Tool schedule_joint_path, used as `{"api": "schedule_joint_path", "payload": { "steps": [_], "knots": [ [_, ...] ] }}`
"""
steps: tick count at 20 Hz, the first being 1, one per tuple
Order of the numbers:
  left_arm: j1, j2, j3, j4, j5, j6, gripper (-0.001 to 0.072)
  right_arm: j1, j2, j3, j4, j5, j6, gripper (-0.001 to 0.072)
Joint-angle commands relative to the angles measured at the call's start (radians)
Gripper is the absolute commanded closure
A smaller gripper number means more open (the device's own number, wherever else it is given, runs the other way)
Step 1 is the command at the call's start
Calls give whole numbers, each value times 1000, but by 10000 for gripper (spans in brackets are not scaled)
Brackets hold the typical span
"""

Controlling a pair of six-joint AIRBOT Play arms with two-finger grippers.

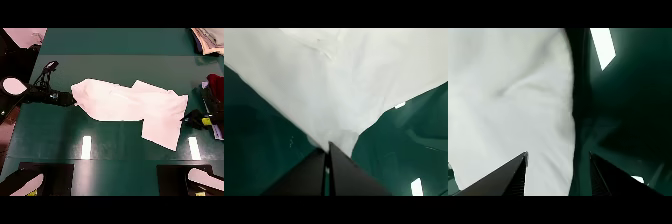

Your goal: Fold the shirts.

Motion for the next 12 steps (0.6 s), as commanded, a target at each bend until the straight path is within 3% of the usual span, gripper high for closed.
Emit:
{"api": "schedule_joint_path", "payload": {
  "steps": [1, 4, 6, 8, 12],
  "knots": [
    [1, 1, 3, 3, -6, 7, 684, 60, -45, -8, 28, -99, -6, 278],
    [1, 2, 3, 3, -6, 7, 684, 80, -43, -6, 35, -137, -6, 292],
    [1, 2, 3, 3, -8, 7, 683, 80, -43, -6, 35, -136, -8, 553],
    [1, 2, 3, 2, -9, 6, 684, 79, -39, -6, 35, -130, -19, 698],
    [1, 6, 29, 3, -3, 7, 684, 80, 54, 53, 44, -104, -23, 699]
  ]
}}
